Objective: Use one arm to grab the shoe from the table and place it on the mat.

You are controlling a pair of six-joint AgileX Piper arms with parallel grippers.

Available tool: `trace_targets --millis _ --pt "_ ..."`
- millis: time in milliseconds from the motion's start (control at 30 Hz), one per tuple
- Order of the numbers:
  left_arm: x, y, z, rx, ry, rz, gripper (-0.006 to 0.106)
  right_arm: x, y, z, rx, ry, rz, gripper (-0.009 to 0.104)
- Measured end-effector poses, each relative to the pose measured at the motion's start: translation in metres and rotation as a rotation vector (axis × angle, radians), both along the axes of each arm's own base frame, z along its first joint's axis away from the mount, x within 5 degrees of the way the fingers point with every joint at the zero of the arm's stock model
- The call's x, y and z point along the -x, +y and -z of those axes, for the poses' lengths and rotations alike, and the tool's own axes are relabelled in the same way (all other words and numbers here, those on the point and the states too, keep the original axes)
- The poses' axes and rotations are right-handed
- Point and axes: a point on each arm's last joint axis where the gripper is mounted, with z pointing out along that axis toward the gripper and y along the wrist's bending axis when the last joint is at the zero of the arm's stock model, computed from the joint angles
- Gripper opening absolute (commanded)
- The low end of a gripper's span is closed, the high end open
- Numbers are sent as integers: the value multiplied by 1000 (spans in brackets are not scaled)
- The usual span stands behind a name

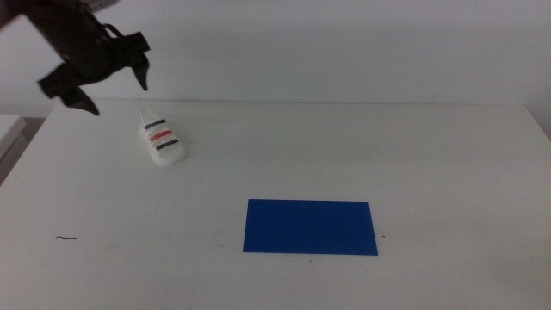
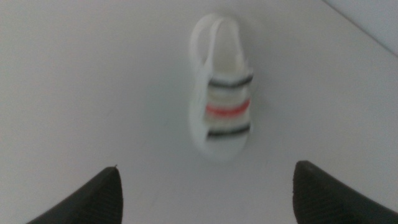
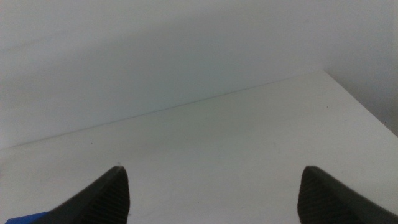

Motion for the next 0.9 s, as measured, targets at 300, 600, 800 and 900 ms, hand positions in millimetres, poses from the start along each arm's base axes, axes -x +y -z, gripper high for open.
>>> trace_targets --millis 300,600,800,900 --pt "-62 -12 69 12 83 -10 86 0 0 0 0 0 0 79" --pt "-77 -19 119 17 140 -15 71 0 0 0 0 0 0 79" --pt "-79 -18 129 1 138 -16 39 0 0 0 0 0 0 79" --pt "-78 -17 130 -12 152 -14 18 0 0 0 0 0 0 79"
